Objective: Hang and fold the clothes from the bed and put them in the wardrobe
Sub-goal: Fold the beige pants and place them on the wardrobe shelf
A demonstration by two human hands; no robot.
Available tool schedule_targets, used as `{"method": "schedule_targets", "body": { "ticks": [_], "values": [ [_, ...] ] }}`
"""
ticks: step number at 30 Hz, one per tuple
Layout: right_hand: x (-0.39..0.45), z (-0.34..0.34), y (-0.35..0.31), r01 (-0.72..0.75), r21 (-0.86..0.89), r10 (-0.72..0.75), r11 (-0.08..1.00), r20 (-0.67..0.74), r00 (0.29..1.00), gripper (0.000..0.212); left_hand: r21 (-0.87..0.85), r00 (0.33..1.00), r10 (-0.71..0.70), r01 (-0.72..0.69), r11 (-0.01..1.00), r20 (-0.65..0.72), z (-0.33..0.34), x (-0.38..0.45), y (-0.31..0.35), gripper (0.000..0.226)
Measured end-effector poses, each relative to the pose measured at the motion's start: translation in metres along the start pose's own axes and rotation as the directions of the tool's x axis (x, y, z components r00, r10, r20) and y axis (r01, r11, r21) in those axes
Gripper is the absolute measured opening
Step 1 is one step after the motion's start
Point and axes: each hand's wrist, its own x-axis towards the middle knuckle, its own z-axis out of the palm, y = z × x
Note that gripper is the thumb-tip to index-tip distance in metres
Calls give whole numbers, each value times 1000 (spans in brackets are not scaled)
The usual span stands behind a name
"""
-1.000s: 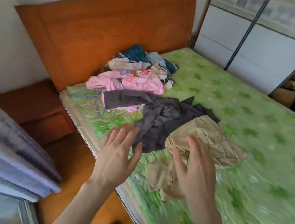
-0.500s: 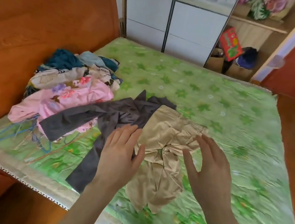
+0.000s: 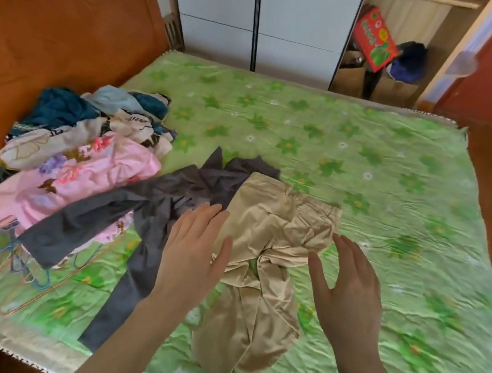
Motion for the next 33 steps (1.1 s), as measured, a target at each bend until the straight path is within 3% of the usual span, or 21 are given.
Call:
{"method": "schedule_targets", "body": {
  "ticks": [6, 14, 21, 26, 30, 33],
  "values": [
    [40, 30, 27, -144, 21, 142, 989, 68, 988, 66, -58, 997, 43, -39, 998, 63, 59, 44, -16, 42],
    [99, 103, 73, -278, -9, 278, 960, 110, 954, 67, -169, 982, 8, 24, 985, 188, 178, 98, -61, 44],
    [153, 178, 121, -416, -54, 417, 908, 218, 882, 83, -139, 949, 14, 32, 990, 316, 280, 139, -103, 49],
    [189, 239, 174, -476, -102, 484, 874, 285, 827, 80, -119, 929, -7, 55, 991, 371, 359, 163, -138, 39],
    [213, 294, 225, -558, -49, 543, 828, 313, 779, 87, -95, 902, -62, 113, 989, 428, 424, 177, -162, 39],
    [230, 333, 256, -641, 33, 594, 766, 344, 727, 69, -52, 871, -110, 153, 987, 479, 467, 189, -174, 40]
  ]
}}
